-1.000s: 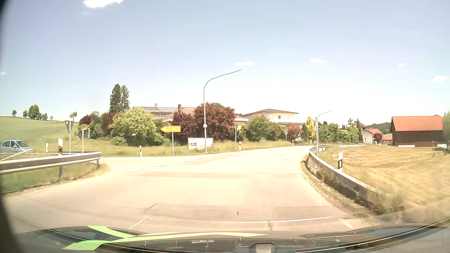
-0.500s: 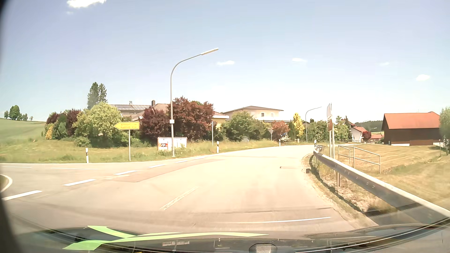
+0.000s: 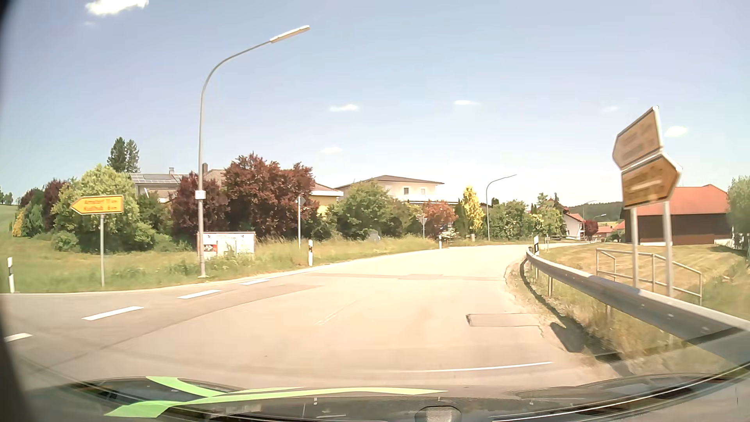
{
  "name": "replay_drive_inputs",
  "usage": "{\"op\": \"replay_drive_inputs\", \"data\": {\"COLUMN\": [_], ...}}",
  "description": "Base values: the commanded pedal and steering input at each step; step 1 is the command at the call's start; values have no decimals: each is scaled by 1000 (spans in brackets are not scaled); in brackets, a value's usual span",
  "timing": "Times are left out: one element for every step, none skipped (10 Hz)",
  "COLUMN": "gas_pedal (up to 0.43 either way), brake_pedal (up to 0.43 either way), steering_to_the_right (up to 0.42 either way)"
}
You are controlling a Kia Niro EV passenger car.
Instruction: Follow the waypoints while adhering to traffic rules and regulations
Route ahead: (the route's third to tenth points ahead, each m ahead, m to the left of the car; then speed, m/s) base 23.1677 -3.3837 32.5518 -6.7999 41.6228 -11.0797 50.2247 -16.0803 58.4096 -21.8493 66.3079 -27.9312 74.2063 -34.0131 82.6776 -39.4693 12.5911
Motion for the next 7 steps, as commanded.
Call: {"op": "replay_drive_inputs", "data": {"gas_pedal": [130, 130, 130, 130, 130, 130, 130], "brake_pedal": [0, 0, 0, 0, 0, 0, 0], "steering_to_the_right": [54, 53, 53, 53, 53, 55, 55]}}
